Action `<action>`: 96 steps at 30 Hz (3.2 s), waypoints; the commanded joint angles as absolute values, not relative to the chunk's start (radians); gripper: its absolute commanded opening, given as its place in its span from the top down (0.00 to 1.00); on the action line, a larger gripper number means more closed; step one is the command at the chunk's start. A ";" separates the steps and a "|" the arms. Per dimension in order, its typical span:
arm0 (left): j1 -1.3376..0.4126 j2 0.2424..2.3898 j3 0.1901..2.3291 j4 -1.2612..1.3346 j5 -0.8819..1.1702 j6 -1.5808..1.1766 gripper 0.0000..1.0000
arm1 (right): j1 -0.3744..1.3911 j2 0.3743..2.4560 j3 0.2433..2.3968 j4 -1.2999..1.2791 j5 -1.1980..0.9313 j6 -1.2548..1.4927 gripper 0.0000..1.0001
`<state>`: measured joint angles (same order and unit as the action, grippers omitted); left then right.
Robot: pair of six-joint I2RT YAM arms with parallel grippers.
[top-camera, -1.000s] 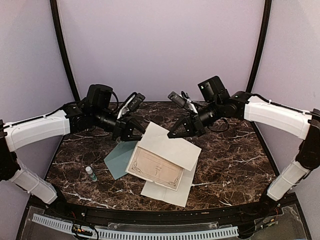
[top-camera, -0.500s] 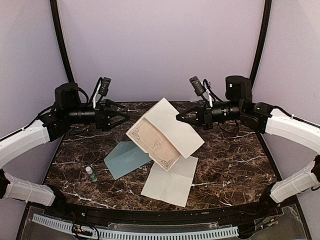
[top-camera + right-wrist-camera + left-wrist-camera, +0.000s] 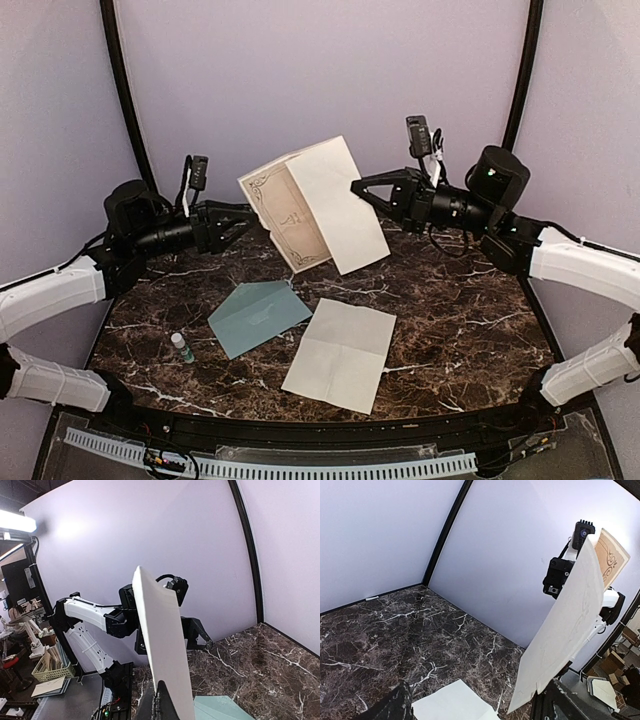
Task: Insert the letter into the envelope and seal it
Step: Fold the letter.
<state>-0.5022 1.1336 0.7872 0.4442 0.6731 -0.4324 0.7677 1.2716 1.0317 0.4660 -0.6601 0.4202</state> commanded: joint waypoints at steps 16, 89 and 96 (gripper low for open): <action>-0.538 1.191 0.848 0.483 0.739 -0.404 0.11 | 0.798 1.298 1.070 0.557 -0.644 0.441 1.00; -0.631 1.366 0.837 1.033 0.880 -0.708 1.00 | 0.800 1.419 1.033 0.559 -0.738 0.538 0.33; -0.632 1.373 0.848 1.005 0.880 -0.699 1.00 | 0.815 1.452 1.073 0.528 -0.751 0.514 0.87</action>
<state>-0.6270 1.3891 0.8307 1.0142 0.8719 -0.7109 0.8036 1.4353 1.0275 0.5350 -0.7383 0.5354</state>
